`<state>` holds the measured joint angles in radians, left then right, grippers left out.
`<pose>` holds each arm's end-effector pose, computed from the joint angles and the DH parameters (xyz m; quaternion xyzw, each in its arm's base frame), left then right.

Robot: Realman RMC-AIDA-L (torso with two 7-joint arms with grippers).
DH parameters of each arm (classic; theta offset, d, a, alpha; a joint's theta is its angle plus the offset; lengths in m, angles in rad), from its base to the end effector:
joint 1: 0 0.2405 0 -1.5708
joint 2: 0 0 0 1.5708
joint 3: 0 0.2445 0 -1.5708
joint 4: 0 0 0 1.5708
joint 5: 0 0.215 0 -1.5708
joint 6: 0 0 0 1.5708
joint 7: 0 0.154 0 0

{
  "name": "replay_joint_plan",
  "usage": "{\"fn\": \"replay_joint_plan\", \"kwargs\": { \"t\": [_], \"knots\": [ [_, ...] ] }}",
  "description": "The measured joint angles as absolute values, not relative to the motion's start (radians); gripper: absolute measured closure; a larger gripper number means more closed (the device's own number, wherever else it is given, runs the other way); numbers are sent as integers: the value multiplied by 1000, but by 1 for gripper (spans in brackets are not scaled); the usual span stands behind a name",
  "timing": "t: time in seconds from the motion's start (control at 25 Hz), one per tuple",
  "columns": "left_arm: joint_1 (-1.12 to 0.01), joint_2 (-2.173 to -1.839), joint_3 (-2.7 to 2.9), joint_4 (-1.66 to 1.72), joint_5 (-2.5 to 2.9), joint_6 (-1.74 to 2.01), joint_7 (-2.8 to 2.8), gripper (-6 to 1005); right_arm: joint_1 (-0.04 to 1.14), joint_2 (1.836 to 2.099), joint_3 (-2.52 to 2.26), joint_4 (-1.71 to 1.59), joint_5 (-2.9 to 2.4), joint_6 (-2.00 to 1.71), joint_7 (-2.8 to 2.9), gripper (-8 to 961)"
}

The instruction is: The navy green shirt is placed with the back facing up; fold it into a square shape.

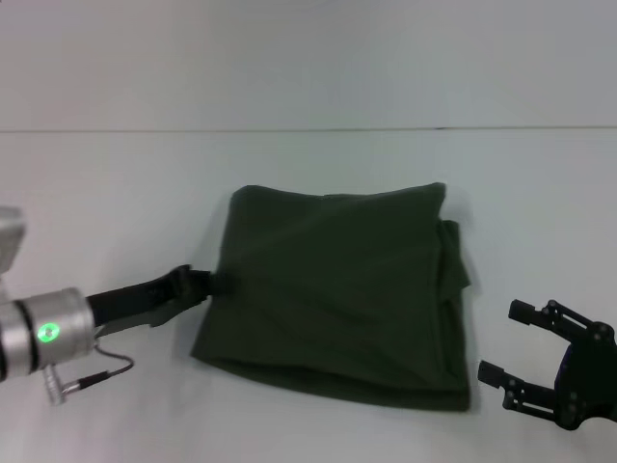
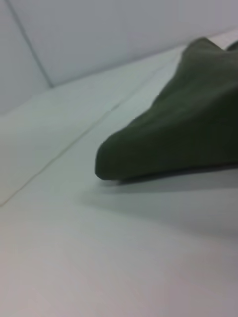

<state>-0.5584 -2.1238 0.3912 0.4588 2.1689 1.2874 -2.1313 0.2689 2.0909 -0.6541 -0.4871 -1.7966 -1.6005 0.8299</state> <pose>-0.2978 0.3370 -0.0373 -0.6822 -0.6587 -0.2942 0.1185 0.3131 0.2527 -0.0138 -0.9109 0.1407 0.2966 0.2500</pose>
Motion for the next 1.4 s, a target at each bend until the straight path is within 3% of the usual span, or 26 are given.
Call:
{"fn": "replay_joint_plan", "kwargs": {
  "t": [0.52, 0.72, 1.04, 1.24, 1.4],
  "knots": [
    [-509, -2134, 359, 449, 2174, 1346, -2111, 996, 300, 2092, -647, -480, -1800, -1594, 830, 53],
    [-501, -2131, 355, 471, 2175, 1356, -2084, 900, 301, 2094, -647, -479, -1799, -1594, 830, 53],
    [-445, -2131, 326, 641, 2166, 1427, -1956, 654, 302, 2095, -641, -475, -1795, -1593, 826, 53],
    [-412, -2138, 277, 761, 2122, 1532, -1644, 392, 311, 2097, -599, -457, -1788, -1578, 825, 53],
    [-385, -2153, 259, 753, 2047, 1647, -1306, 252, 320, 2097, -574, -427, -1781, -1554, 820, 53]
  ]
}}
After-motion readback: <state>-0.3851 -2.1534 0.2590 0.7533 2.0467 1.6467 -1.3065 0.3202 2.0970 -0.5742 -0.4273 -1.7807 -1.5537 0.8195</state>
